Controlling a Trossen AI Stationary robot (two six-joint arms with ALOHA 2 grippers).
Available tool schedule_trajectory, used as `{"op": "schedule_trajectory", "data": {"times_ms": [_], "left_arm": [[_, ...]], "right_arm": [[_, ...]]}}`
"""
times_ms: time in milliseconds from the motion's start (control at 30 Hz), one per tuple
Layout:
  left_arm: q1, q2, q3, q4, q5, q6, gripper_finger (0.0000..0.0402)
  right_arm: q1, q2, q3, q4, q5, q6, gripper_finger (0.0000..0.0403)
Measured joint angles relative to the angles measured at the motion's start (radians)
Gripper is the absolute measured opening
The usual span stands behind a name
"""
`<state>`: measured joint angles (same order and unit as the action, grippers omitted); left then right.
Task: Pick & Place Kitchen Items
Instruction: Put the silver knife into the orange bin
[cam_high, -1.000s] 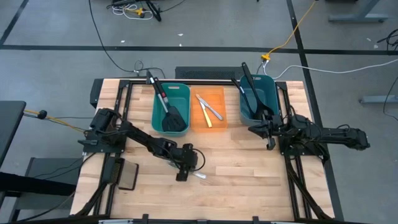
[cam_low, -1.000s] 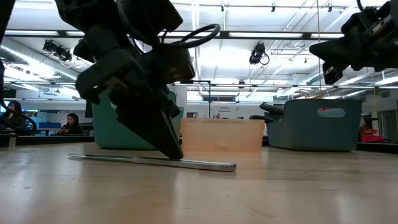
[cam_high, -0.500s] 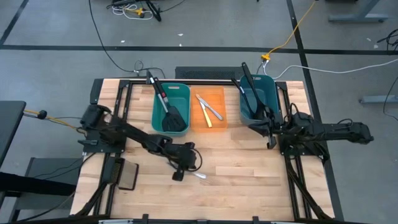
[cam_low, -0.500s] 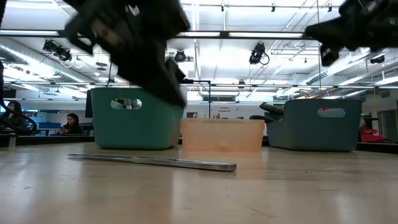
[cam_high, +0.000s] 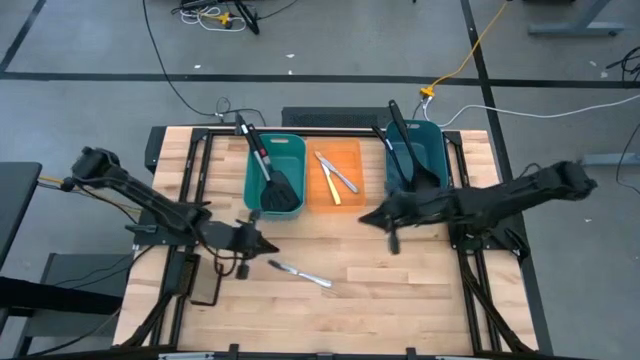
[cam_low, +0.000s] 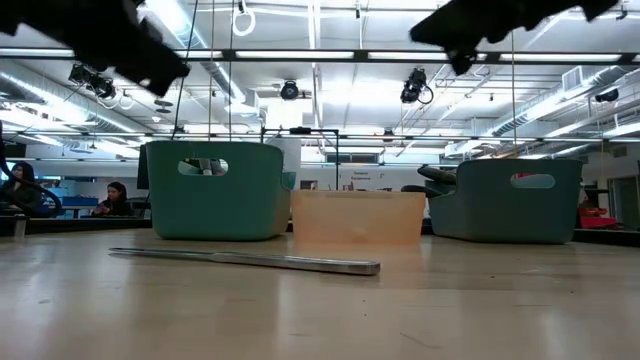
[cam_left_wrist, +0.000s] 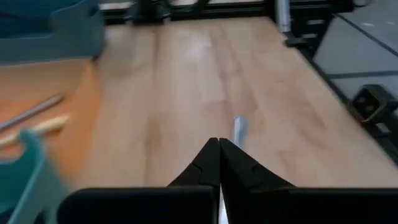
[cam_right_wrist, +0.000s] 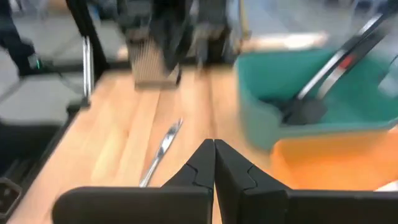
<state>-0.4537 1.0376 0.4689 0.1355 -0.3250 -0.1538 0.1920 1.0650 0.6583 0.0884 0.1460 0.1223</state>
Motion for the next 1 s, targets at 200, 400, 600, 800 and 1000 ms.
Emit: {"op": "schedule_trajectory", "data": {"times_ms": [200,400,600,800,1000], "left_arm": [[-0.042,-0.096,-0.098,0.016,-0.091,-0.050,0.0004],[-0.073,-0.096,-0.101,0.018,-0.114,-0.040,0.0004],[-0.092,-0.093,-0.101,0.024,-0.133,-0.023,0.0005],[-0.097,-0.093,-0.101,0.030,-0.134,-0.020,0.0007],[-0.097,-0.093,-0.101,0.041,-0.134,-0.009,0.0006]], "right_arm": [[0.063,0.355,0.292,-0.245,0.020,0.170,0.0014],[0.109,0.674,0.573,-0.512,0.008,0.328,0.0099],[0.155,0.880,0.748,-0.582,-0.022,0.376,0.0198],[0.197,0.977,0.833,-0.582,0.048,0.460,0.0215],[0.230,1.047,0.838,-0.609,0.112,0.547,0.0200]]}}
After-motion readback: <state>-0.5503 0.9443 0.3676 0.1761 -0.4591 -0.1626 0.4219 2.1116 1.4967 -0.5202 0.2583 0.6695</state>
